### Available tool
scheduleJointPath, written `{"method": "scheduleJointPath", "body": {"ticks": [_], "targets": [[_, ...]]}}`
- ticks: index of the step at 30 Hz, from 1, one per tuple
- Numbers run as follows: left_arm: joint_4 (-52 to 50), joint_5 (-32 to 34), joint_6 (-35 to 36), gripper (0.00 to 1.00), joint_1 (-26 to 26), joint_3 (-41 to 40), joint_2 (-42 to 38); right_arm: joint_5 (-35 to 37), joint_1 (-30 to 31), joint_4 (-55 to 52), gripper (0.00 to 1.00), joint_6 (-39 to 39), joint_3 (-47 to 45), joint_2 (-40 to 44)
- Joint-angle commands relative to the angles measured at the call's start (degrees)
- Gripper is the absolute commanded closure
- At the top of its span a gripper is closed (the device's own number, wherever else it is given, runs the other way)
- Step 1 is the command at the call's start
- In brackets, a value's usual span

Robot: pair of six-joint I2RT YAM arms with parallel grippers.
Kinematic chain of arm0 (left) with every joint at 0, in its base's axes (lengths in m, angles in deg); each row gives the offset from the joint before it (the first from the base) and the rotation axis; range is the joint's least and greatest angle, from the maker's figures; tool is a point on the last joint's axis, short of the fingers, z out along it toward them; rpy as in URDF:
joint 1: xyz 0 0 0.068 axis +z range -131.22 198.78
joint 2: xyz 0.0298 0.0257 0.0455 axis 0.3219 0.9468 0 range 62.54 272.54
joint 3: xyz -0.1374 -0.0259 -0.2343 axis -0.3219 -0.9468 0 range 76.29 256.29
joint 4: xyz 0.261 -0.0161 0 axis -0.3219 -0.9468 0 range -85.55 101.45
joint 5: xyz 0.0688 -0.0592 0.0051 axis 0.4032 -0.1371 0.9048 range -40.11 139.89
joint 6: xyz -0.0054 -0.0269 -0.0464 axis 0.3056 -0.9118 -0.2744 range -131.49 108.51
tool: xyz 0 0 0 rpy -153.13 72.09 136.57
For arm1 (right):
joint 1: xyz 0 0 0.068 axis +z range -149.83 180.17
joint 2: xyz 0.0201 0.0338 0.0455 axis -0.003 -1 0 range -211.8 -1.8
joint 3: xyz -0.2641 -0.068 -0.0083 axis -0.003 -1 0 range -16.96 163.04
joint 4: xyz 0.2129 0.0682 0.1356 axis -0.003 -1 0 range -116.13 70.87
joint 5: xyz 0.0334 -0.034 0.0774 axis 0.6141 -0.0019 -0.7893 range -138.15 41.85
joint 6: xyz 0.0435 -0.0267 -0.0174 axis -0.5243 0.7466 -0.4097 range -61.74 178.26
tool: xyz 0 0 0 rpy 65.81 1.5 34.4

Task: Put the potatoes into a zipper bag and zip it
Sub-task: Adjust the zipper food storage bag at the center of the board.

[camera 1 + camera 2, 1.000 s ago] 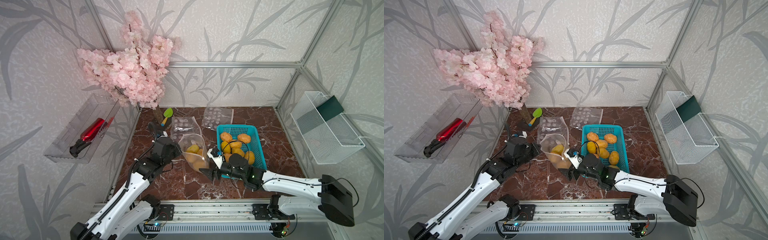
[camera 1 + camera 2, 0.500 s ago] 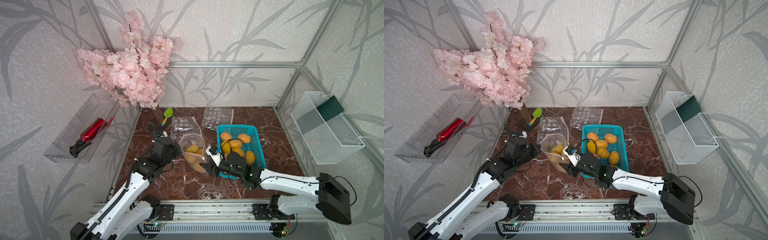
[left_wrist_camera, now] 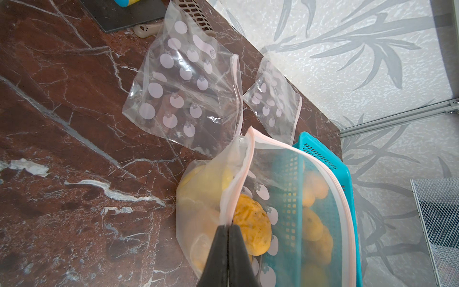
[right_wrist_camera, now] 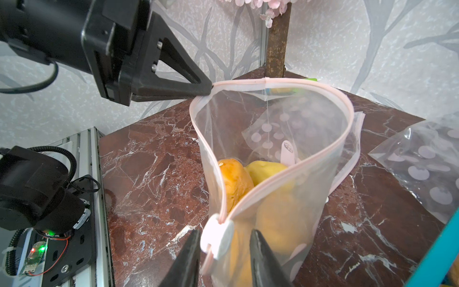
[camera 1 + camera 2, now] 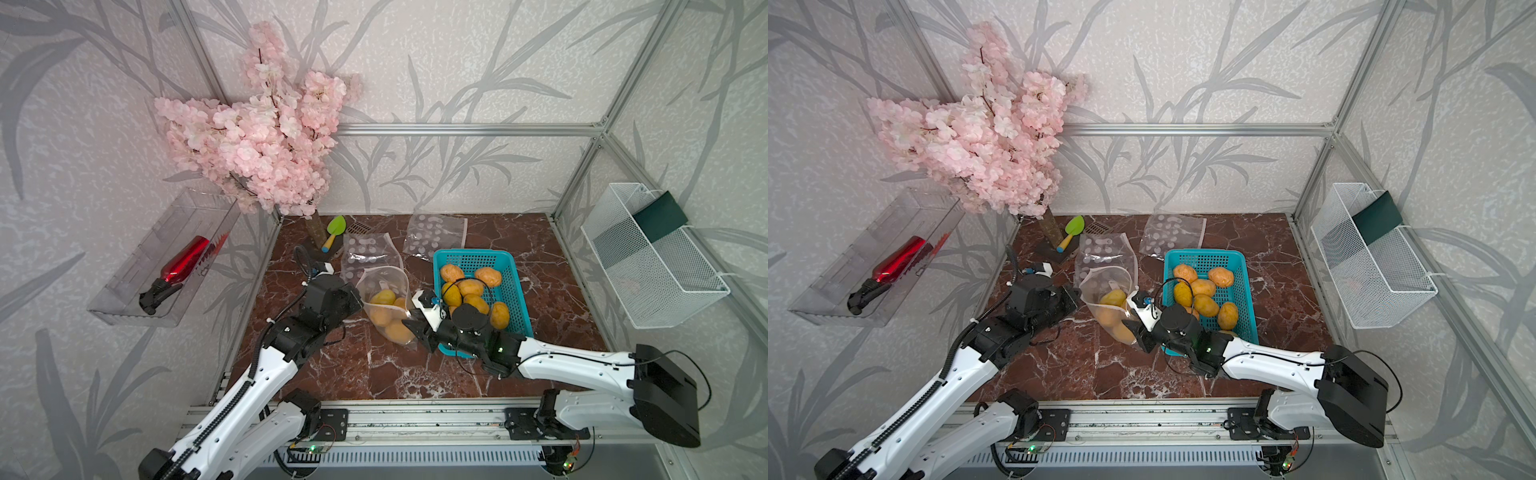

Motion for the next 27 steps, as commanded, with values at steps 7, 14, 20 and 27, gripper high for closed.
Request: {"method": "scheduleJointPath", "body": {"ticks": [7, 14, 20, 27], "targets": [[-0.36, 0.72, -0.77, 1.0, 0.25, -0.69, -0.92, 1.64, 0.31, 1.92, 0.83, -1.18, -0.54, 0.05], [0.24, -0.22, -0.95, 1.0, 0.29, -0.81, 0.14, 2.51, 0.25, 2.53, 0.81, -1.07, -1.56, 1.58], [0.32, -0.59, -1.1, 1.0, 0.32, -0.71, 0.69, 1.34, 0.33, 1.17, 0.94, -0.83, -0.51, 1.74], [-4.91, -3.6, -3.97, 0.62, 0.7, 2.27, 1.26, 2.99, 0.3, 0.18, 1.0, 0.61, -1.26, 4.96]]}}
